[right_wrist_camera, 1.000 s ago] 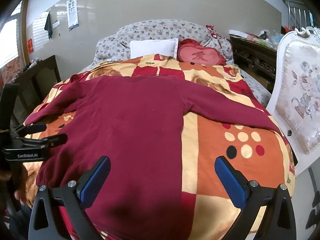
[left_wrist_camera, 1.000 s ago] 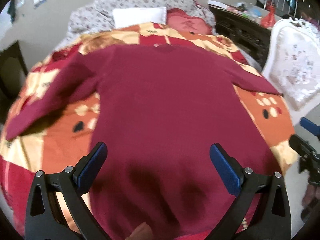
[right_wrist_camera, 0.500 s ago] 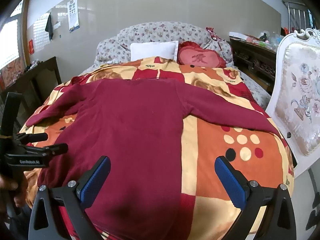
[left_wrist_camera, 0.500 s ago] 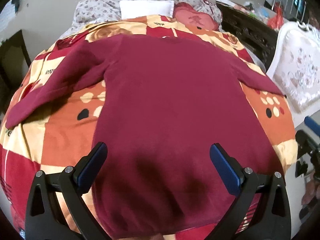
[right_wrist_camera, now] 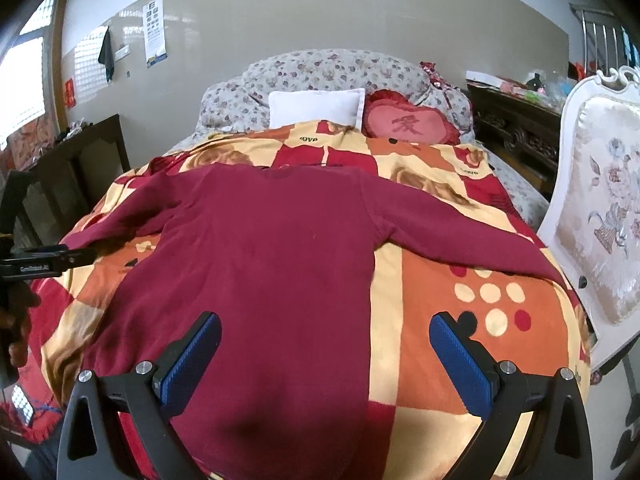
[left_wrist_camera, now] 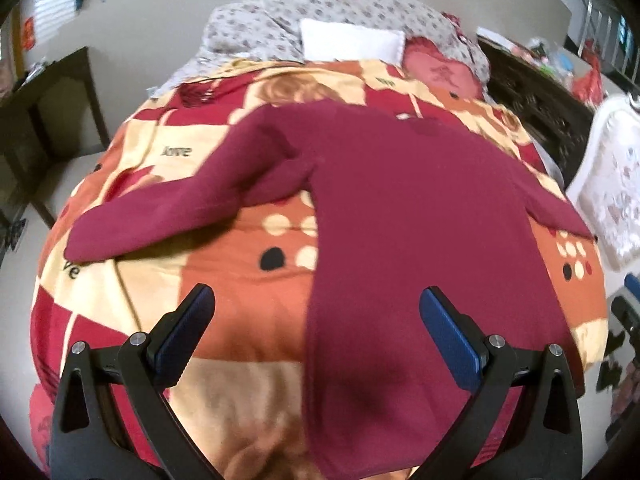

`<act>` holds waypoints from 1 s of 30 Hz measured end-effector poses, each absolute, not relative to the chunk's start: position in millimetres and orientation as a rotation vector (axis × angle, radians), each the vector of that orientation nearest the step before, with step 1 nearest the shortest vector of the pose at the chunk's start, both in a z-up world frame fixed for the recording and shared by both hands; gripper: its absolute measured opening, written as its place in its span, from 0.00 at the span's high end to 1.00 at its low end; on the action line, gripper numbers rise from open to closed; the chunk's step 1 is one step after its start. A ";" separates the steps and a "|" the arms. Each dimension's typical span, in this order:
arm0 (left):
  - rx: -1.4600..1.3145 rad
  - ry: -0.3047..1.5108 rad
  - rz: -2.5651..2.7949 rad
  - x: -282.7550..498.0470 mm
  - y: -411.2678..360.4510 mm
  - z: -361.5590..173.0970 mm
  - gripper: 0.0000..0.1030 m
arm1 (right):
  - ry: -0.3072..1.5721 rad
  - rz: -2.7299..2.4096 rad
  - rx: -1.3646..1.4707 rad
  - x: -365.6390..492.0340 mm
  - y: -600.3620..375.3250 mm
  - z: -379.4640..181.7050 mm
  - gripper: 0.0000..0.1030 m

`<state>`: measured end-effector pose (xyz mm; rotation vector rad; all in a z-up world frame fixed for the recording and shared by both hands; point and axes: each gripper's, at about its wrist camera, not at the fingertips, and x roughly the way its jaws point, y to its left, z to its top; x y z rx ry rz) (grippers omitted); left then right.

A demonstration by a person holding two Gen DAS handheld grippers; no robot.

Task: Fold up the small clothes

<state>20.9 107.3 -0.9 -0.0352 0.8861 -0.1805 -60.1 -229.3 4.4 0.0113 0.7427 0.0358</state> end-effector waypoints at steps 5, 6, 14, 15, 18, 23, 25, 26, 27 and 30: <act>-0.069 0.863 -0.168 15.9 113.7 7.1 0.00 | 0.717 0.046 -0.024 -63.2 -223.9 14.8 0.00; -0.068 0.864 -0.166 17.6 111.4 7.5 0.00 | 0.709 0.046 -0.026 -64.8 -224.0 17.1 0.00; -0.070 0.926 -0.128 17.6 114.0 -24.0 0.00 | 0.715 0.039 -0.035 -62.4 -222.5 16.2 0.00; -0.050 0.925 -0.128 16.7 110.9 -27.0 0.00 | 0.719 0.035 -0.033 -60.4 -222.3 14.6 0.00; -0.037 0.922 -0.142 14.1 107.8 -27.7 0.00 | 0.722 0.039 -0.014 -54.9 -220.9 10.4 0.00; -0.086 0.913 -0.166 15.2 112.5 -25.7 0.00 | 0.733 0.065 -0.011 -41.6 -211.7 5.4 0.00; -0.093 0.915 -0.160 17.1 113.8 -26.0 0.00 | 0.727 0.074 -0.015 -39.2 -207.3 5.4 0.00; -0.094 0.915 -0.157 17.3 114.0 -25.9 0.00 | 0.727 0.078 -0.017 -37.7 -205.0 4.7 0.00; -0.091 0.913 -0.151 17.1 113.3 -25.5 0.00 | 0.732 0.085 -0.018 -36.2 -203.0 3.3 0.00; -0.070 0.913 -0.145 17.5 111.3 -26.1 0.00 | 0.741 0.083 -0.028 -30.8 -199.7 0.8 0.00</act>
